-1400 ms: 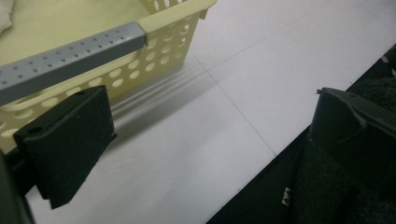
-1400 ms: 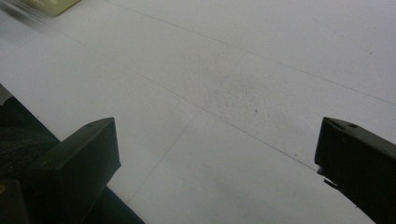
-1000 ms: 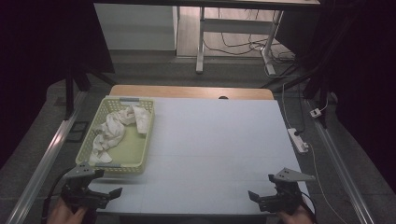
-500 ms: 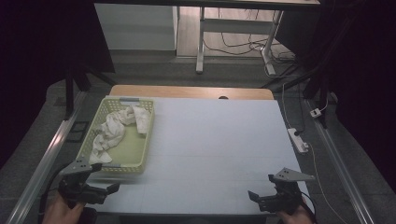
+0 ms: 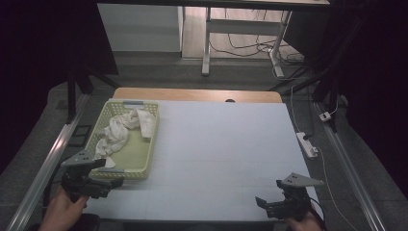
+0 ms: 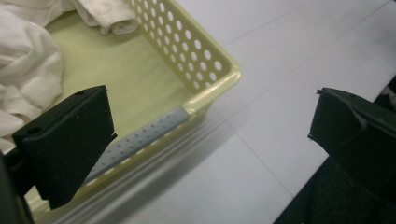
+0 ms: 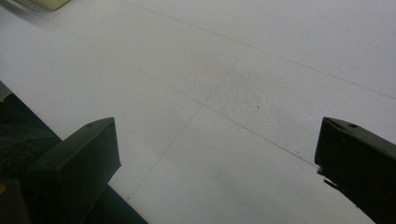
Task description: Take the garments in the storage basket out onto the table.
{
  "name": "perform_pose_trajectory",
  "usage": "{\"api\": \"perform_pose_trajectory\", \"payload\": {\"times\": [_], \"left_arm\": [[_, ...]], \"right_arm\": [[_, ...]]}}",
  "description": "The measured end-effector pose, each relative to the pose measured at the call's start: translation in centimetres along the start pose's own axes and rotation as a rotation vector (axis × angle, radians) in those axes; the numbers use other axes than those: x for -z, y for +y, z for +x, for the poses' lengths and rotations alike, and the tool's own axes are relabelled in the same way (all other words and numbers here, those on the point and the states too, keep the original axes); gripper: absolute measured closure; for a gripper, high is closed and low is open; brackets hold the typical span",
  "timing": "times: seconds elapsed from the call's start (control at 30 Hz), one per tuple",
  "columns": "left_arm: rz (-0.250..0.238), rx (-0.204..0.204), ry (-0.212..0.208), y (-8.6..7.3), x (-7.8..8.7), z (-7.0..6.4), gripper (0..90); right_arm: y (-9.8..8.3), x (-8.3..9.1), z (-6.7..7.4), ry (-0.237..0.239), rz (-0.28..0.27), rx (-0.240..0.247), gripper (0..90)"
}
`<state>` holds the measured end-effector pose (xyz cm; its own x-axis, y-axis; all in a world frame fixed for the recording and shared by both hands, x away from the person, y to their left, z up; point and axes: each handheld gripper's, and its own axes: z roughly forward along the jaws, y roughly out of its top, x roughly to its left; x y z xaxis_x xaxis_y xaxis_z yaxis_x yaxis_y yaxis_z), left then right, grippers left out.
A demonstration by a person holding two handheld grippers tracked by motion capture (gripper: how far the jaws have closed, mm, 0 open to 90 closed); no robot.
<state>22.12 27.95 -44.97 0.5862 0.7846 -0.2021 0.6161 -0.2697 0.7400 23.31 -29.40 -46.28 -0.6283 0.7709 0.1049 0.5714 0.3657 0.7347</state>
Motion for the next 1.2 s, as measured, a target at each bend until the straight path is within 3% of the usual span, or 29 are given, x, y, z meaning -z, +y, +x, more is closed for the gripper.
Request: {"api": "perform_pose_trajectory", "payload": {"times": [0.57, 1.2], "left_arm": [[0.029, 0.028, 0.036, 1.8, -1.4, 2.6, 0.1], [0.063, 0.035, 0.045, 4.4, -4.0, 6.1, 1.7]], "right_arm": [[0.0, -0.1, 0.0, 0.0, 0.01, 0.001, 0.1], [0.1, -0.2, 0.0, -0.002, 0.017, -0.001, 0.1]]}}
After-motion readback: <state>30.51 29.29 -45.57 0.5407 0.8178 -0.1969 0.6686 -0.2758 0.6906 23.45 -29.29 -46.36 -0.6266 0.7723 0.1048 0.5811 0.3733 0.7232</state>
